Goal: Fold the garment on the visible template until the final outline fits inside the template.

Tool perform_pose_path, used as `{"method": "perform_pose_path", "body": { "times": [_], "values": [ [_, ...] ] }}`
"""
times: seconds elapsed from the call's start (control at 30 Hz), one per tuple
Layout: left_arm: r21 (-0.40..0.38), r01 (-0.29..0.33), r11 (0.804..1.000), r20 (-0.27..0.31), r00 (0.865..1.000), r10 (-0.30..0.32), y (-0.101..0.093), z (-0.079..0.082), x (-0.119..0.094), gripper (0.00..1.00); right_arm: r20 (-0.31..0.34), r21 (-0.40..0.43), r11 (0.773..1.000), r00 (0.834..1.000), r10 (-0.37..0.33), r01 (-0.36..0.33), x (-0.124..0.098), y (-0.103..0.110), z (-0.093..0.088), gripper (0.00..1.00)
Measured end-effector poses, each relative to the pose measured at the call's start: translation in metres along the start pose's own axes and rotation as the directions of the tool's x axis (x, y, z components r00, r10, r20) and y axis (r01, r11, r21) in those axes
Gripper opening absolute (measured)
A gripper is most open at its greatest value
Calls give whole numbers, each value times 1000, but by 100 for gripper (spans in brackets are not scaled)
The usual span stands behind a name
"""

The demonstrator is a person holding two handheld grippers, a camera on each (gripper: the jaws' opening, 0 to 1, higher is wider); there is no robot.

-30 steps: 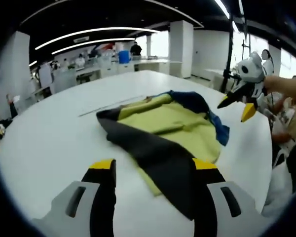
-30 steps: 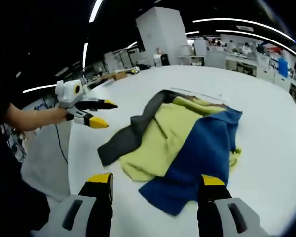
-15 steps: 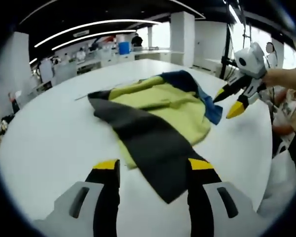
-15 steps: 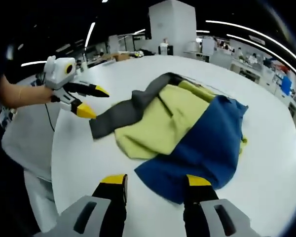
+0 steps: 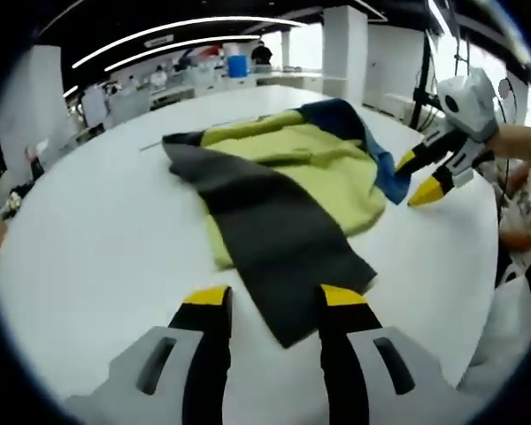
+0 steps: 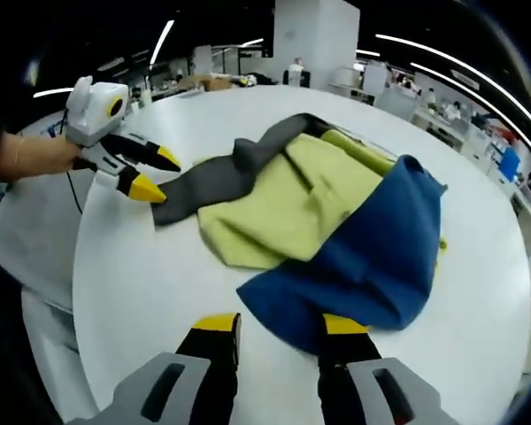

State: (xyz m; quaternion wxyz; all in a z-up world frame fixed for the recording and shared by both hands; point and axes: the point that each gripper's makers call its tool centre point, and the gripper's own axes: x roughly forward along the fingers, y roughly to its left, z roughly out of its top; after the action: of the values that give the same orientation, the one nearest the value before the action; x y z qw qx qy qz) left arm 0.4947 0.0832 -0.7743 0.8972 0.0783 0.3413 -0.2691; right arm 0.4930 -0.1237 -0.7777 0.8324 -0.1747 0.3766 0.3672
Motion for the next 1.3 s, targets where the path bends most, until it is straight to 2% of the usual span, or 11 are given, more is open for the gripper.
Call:
{"method": "perform_pose_path", "body": {
  "times": [0.07,0.2,0.5,0.57,0.63,0.83,1.1,1.3],
  "values": [
    [28,-9,1000,8,1000,9,1,1,0,34,0,12,1000,1000,-11,11,0,-2,0,27],
    [20,-26,999,19,999,26,0,1,0,32,7,38,998,999,-41,40,1,-8,1,21],
    [-30,-57,998,37,998,58,-4,2,-2,17,3,64,994,996,-89,89,2,-17,0,4],
    [-15,-58,998,43,997,59,-5,4,-1,10,2,57,994,996,-94,94,1,-19,0,0],
    [23,-60,998,57,997,59,-4,5,0,5,5,66,994,996,-92,92,1,-21,0,0],
    [-21,-47,999,56,997,48,1,6,3,2,16,70,994,996,-89,88,1,-21,0,0],
    [-35,-48,998,50,998,50,1,6,2,1,14,79,993,995,-94,93,-1,-20,1,0],
    [-16,-40,999,80,996,41,-1,19,-12,1,69,87,993,993,-91,85,-18,-19,15,0]
  ]
}}
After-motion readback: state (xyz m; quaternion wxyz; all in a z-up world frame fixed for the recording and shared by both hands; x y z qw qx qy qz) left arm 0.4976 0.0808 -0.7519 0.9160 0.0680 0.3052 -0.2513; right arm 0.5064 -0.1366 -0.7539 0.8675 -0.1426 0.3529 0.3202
